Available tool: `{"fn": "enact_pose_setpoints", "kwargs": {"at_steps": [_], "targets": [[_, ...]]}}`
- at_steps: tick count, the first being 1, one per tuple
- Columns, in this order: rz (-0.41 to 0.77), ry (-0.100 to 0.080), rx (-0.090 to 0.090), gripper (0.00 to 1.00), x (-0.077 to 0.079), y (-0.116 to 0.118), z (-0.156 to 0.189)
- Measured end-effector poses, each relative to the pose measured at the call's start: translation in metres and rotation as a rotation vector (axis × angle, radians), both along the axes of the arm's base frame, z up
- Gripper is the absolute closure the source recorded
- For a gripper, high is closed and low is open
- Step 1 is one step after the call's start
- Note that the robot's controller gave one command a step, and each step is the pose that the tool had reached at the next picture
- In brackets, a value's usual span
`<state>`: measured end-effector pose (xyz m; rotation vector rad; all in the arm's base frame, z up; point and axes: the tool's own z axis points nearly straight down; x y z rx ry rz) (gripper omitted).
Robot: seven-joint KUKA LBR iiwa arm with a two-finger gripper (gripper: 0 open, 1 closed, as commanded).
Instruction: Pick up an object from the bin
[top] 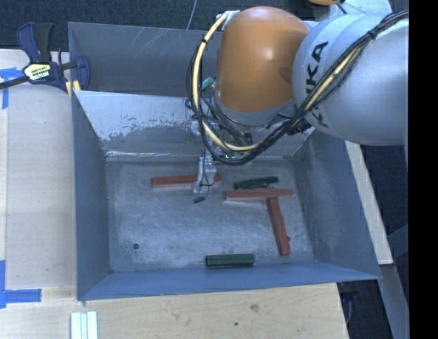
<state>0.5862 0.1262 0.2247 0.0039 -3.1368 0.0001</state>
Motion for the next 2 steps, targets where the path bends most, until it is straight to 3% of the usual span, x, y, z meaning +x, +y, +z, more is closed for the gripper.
{"fn": "enact_pose_setpoints", "kwargs": {"at_steps": [1,2], "targets": [[-0.017,-0.018,0.003,0.00,0.002,-0.003,-0.004],[-0.096,-0.011,0.001,0.00,-0.005,-0.018,-0.073]]}}
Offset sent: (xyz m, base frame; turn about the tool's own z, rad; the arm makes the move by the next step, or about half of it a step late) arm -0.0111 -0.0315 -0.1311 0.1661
